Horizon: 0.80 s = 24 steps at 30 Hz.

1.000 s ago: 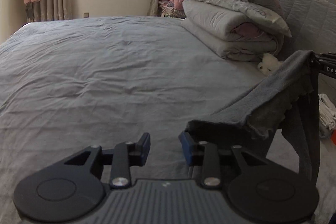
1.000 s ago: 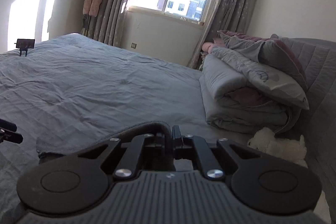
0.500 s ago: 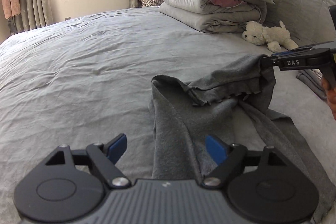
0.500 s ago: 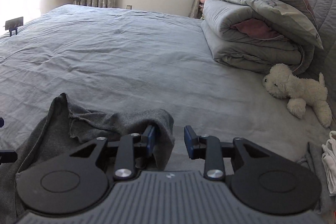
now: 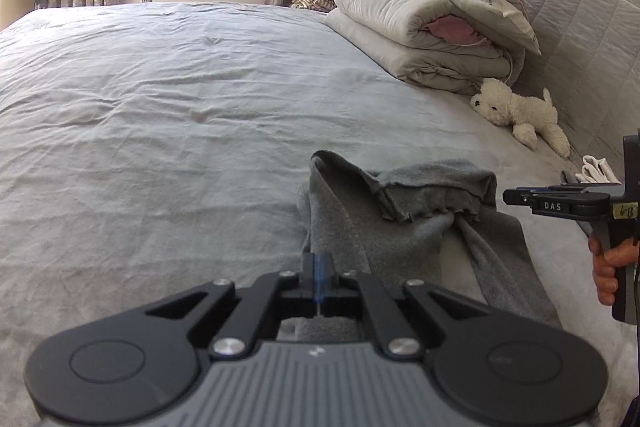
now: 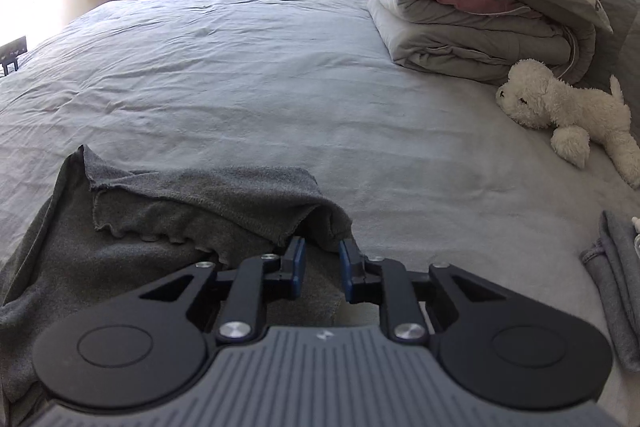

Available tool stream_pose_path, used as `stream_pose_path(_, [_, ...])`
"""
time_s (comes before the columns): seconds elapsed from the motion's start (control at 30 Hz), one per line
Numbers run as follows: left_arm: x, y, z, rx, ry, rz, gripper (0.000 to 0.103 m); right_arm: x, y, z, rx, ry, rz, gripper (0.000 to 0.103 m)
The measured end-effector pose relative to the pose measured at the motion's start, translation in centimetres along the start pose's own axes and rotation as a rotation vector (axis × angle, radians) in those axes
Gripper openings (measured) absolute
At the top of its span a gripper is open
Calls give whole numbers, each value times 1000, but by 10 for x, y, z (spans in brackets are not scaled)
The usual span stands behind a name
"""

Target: Fold clothes

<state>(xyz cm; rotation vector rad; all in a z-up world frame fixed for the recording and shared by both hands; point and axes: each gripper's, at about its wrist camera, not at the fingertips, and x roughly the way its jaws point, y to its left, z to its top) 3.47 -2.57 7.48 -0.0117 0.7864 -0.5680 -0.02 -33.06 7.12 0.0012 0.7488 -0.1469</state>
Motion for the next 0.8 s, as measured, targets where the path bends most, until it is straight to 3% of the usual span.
stream_pose_path(0.03, [3,-4,-3,9,15,-3,18,-1,4,-2,-15,17,16,43])
stream_pose_path(0.07, [6,-10,-6,33,23,3,42,-2,9,-4,-43,34,30,54])
stream_pose_path(0.1, [8,-17,-9,64,16,16,65,-3,13,-6,-69,47,26,58])
stream_pose_path(0.17, [10,-29,-13,111,-9,39,76,-6,19,-9,-116,57,-25,62])
stream_pose_path(0.27, [14,-39,-16,144,-20,56,76,1,19,-16,-134,109,-21,64])
stream_pose_path(0.33, [23,-37,-18,136,13,77,61,7,18,-22,-138,150,-5,64])
stream_pose_path(0.37, [27,-35,-19,130,34,87,22,10,17,-24,-140,171,3,64])
stream_pose_path(0.4, [32,-32,-20,123,56,96,8,13,16,-27,-142,191,12,64])
stream_pose_path(0.47, [27,-25,-17,90,48,77,6,19,16,-31,-148,219,28,60])
stream_pose_path(0.5, [22,-21,-14,71,36,62,5,18,16,-31,-148,211,40,52])
stream_pose_path(0.53, [17,-16,-12,51,24,47,5,16,15,-29,-140,197,44,18])
stream_pose_path(0.57, [10,-12,-9,35,8,33,5,11,13,-26,-137,170,24,4])
stream_pose_path(0.8, [-52,16,17,-56,-120,-4,4,-19,-1,-8,-114,-19,-117,3])
